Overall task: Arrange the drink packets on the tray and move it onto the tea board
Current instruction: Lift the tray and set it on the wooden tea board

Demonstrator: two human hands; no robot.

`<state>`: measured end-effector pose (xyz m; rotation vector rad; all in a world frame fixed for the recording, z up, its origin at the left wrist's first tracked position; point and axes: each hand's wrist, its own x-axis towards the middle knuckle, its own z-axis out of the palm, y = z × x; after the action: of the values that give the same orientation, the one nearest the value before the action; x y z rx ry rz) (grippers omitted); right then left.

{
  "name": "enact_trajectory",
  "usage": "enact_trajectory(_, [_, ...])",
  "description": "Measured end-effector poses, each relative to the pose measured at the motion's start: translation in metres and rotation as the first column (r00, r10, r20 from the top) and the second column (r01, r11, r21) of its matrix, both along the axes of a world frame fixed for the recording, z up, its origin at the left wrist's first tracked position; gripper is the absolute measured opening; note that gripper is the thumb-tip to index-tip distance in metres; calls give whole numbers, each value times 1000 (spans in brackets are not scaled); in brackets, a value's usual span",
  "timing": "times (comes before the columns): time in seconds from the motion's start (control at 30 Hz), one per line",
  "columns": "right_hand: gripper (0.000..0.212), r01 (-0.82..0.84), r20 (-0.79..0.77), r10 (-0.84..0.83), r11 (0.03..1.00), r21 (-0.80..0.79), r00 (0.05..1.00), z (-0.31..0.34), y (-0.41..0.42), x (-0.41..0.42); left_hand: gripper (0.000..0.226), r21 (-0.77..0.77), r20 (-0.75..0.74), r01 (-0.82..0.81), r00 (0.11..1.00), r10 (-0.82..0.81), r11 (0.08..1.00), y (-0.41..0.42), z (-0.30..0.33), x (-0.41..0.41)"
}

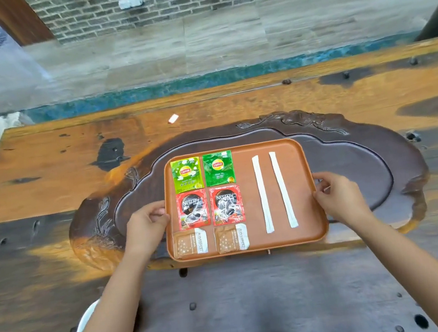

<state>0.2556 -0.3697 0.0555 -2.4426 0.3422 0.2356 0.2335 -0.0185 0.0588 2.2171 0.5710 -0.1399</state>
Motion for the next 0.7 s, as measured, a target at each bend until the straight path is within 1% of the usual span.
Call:
enact_trajectory(0.13, [40,30,14,-30,999,-19,999,-18,8,38,24,-9,0,0,1000,0,1000,7,-19,44])
enact_trajectory(0.3, [40,62,25,-61,997,-46,998,-41,14,64,26,-3,-11,33,999,-33,999,10,-46,75])
enact_trajectory(0.5, [40,78,23,-76,993,-87,997,-57,14,66,26,-8,-18,88,996,-88,996,7,-67,82])
enact_trajectory(0.6, [39,72,24,-70,993,-94,997,-61,12,68,26,-30,-13,76,997,-76,997,5,-71,80])
enact_trajectory(0.7, [40,60,18,-59,993,-105,998,-62,9,71,25,-21,-11,66,998,-66,998,1,-70,78])
